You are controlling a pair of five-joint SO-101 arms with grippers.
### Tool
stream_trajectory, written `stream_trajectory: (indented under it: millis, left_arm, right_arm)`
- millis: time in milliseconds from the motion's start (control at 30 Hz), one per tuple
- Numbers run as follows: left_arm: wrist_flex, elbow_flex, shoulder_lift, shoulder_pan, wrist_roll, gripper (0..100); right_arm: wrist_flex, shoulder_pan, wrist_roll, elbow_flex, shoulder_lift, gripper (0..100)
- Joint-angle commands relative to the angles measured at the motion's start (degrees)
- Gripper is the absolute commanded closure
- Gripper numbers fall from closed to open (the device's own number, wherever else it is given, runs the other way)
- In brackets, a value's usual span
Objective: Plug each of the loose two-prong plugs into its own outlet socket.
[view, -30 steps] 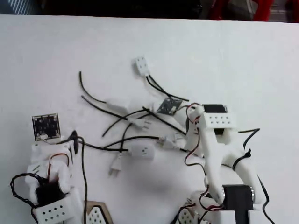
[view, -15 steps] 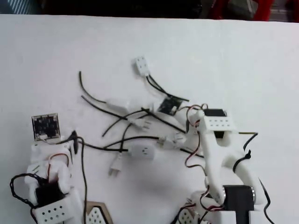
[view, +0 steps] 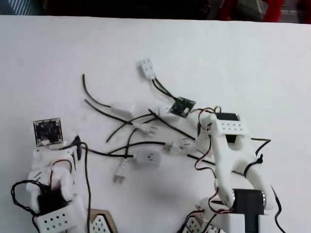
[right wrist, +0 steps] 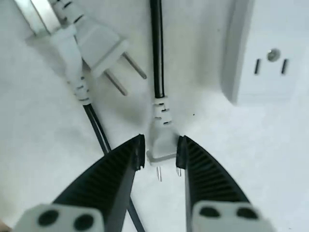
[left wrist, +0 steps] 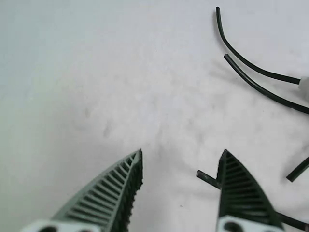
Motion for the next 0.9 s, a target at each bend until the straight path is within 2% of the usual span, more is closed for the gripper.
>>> stream_trajectory:
  millis: [0,233,367,700,867]
  left_arm:
    - [-1.23,-0.62,-0.57,-0.48,0.35,74]
    - [-1.14,-0.62,-0.57,-0.48,0.35,74]
    - [-1.23,-0.62,-0.57,-0.48,0.35,74]
    - [-1.23,-0.62,-0.57,-0.4,0.35,74]
    - [-1.32,-0.62,-0.57,-0.4,0.35,74]
  right_arm:
    - [-1.63,-0.04,0.44,-1.23,5.41,89.2]
    - [1.19,2.33,0.44,-10.37,15.52,89.8]
    - [3.91,2.77,0.44,-13.98,16.66,98.7]
    - [14.2,0.84,0.09,-15.74,10.68,98.1]
    - [15.43,-1.63,0.0,-15.74,13.32,96.8]
